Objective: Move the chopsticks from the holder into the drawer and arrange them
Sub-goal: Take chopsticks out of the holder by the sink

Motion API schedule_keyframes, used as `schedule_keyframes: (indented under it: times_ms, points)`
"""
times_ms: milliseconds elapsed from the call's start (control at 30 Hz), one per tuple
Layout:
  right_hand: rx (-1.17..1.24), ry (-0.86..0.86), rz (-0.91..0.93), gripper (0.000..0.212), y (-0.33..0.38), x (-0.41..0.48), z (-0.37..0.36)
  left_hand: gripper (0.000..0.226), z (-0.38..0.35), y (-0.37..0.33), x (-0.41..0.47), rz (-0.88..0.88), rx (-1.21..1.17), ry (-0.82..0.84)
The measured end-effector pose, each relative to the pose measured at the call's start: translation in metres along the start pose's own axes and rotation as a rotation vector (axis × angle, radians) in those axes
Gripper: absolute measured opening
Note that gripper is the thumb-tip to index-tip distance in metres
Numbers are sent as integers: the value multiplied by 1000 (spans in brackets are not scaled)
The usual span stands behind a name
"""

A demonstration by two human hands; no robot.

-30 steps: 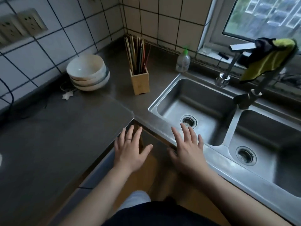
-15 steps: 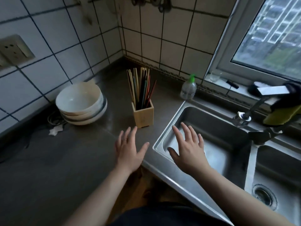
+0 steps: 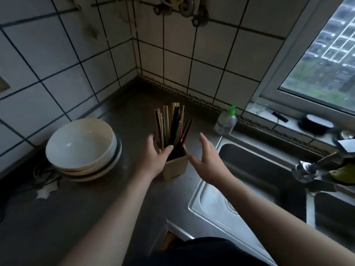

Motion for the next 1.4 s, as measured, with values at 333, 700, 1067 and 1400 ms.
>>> schedule_keyframes:
  times_ms: [333, 700, 1067, 1400]
  points:
    - [613, -36, -368, 40, 25, 60, -39, 37, -22, -8, 45, 102, -121, 142]
    - [623, -230, -396, 11, 18, 70, -44, 21, -29, 0, 55, 102, -185, 71]
    - [700, -243, -505, 22, 13, 57, -44, 17, -31, -10, 52, 125, -244, 55]
    - [829, -286, -521, 21, 12, 43, -45, 31, -33, -10, 46, 102, -225, 19]
Point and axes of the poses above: each hand's wrist, its own x-axis towards the middle knuckle, its own z-axis out of the back of the hand, y = z × x, the point moved 8 cm from there along x, towards the middle knuckle, and after that the axes turned 14 degrees about -y, right-handed, at the moved point
